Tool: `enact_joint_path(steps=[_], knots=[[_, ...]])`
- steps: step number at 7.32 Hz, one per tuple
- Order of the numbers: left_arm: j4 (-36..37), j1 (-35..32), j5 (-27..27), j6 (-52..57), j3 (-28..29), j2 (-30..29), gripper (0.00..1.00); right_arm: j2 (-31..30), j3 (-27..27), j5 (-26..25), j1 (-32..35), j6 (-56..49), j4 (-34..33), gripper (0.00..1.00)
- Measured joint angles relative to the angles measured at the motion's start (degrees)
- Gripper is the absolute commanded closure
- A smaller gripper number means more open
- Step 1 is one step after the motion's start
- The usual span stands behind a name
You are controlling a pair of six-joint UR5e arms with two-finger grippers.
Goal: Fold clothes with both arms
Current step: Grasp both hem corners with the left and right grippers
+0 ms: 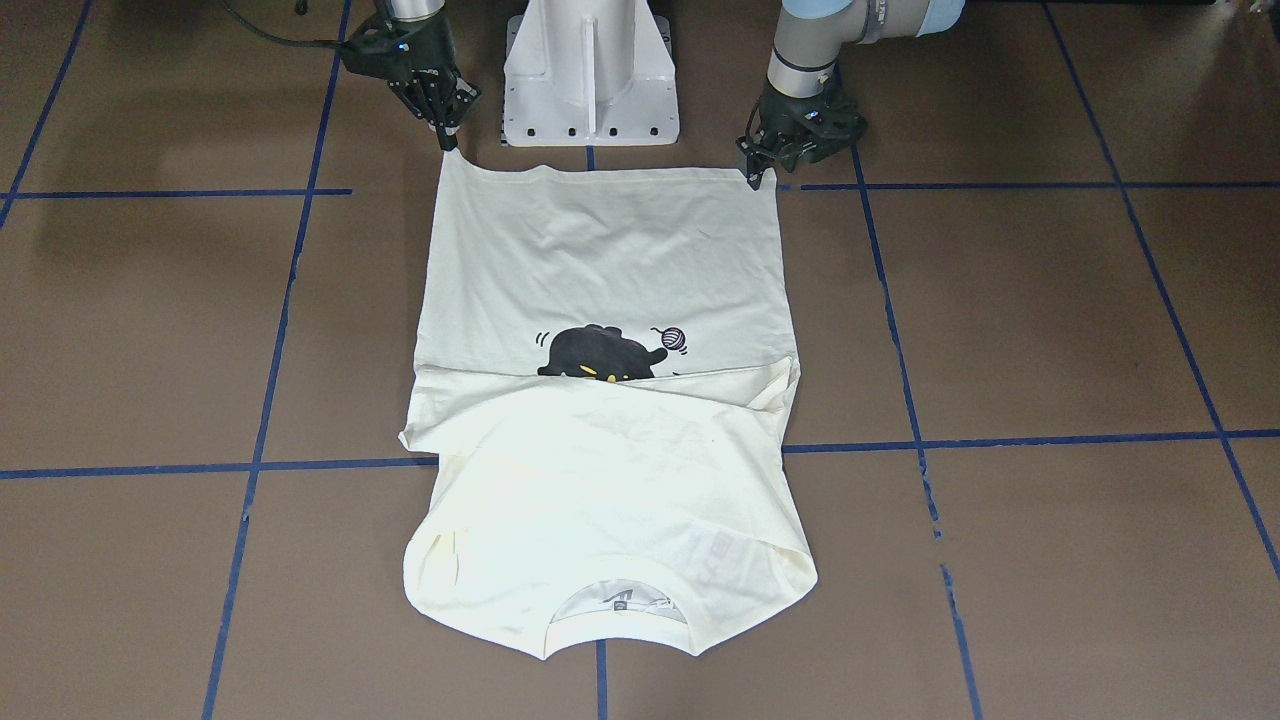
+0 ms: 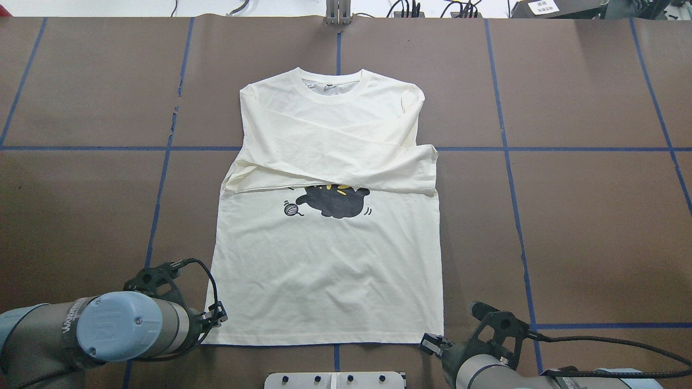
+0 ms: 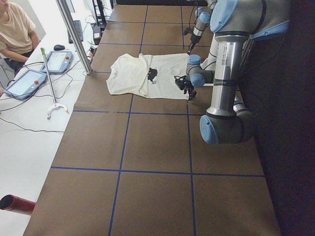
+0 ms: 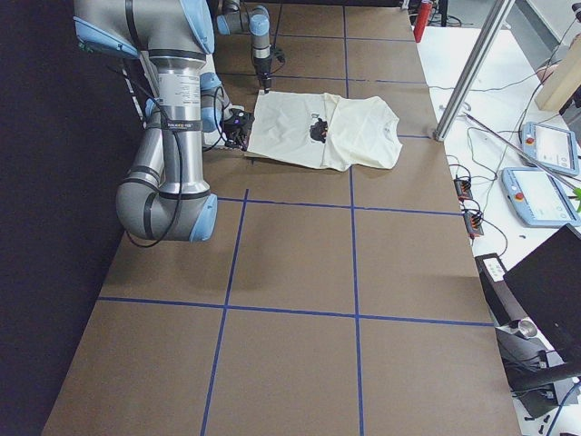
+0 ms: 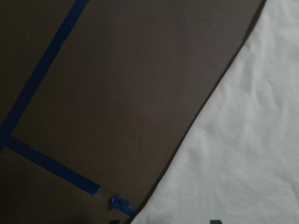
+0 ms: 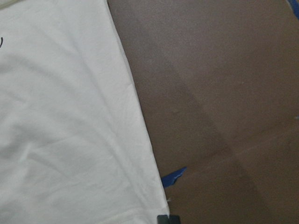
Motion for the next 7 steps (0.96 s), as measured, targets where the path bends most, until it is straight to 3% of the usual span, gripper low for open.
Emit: enact_joint_path(steps=[3,7], knots=[[-0.07,0.3,-0.1,0.19,0.25,0.07,0.55,0.03,0.0,0.0,0.0,0.0,0.0,1.0],[-0.07,0.75,-0.19,0.48,0.32,0.19,0.55,0.03,0.0,0.0,0.0,0.0,0.0,1.0]])
